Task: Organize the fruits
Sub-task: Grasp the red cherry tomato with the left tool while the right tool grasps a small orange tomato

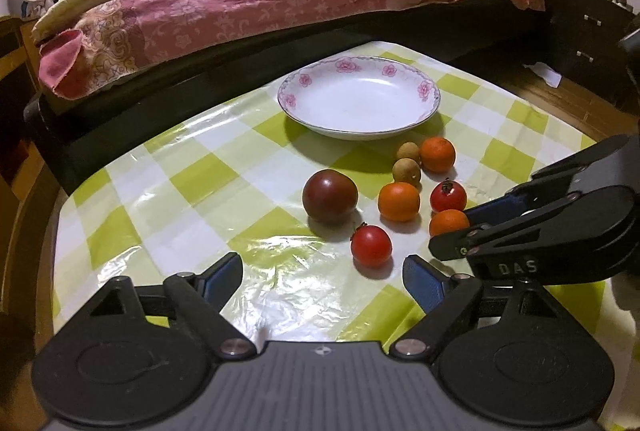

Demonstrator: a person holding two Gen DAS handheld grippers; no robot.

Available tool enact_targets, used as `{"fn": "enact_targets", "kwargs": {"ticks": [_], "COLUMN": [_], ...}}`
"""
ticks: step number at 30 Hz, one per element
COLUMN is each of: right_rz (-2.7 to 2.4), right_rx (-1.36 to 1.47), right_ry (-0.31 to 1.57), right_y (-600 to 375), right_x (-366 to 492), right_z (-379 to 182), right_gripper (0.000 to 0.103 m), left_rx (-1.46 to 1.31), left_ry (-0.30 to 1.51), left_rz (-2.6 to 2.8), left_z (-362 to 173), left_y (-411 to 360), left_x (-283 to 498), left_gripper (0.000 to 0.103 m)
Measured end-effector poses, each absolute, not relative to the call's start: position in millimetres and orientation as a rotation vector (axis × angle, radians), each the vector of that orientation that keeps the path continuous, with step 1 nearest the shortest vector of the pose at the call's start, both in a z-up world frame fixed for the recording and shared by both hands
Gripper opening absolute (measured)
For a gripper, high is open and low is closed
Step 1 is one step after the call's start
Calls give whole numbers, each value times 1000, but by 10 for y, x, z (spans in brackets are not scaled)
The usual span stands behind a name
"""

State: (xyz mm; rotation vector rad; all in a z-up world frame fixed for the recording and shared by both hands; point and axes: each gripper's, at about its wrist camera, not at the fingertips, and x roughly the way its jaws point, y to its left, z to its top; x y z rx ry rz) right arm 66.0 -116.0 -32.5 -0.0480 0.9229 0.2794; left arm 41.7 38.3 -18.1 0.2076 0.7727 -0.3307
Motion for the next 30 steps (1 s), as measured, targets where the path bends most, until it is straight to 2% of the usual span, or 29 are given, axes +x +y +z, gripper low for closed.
{"fn": "enact_targets", "kwargs": {"ticks": [4,6,7,8,11,13,15,19,23,30], "right_rz": [280,282,285,285,274,257,237,229,245,238], "right_rx": [-50,-54,-48,-47,-43,-24,-1,51,66,86], "right_ry": [941,940,944,945,941,938,935,937,931,941], "right_y": [-1134,-1128,-1137,-1147,-1210,-1286,-1366,-1483,-1522,-1638], "right_x": [697,699,702,699,675,667,666,647,619,614], "right_z": [-363,-358,-350,-339,-279,-244,-224,-188,-157,-135], "right_gripper": [27,26,25,25,25,25,25,25,25,25], "left_rx": [202,197,191,186,195,207,207,198,198,211], "left_ry": [797,817,828,839,847,853,865,866,855,843], "left_rz": [-341,-359,-372,-385,-399,-398,-394,-369,-346,-344], "left_z": [-224,-244,-253,-264,-307,-345,-385,-444,-438,-343], "left_y": [383,349,323,288,167,92,39,-10,-42,-131], "left_x": [449,485,503,528,572,610,651,712,727,662], "left_gripper": [88,76,73,69,66,61,51,45,35,34]}}
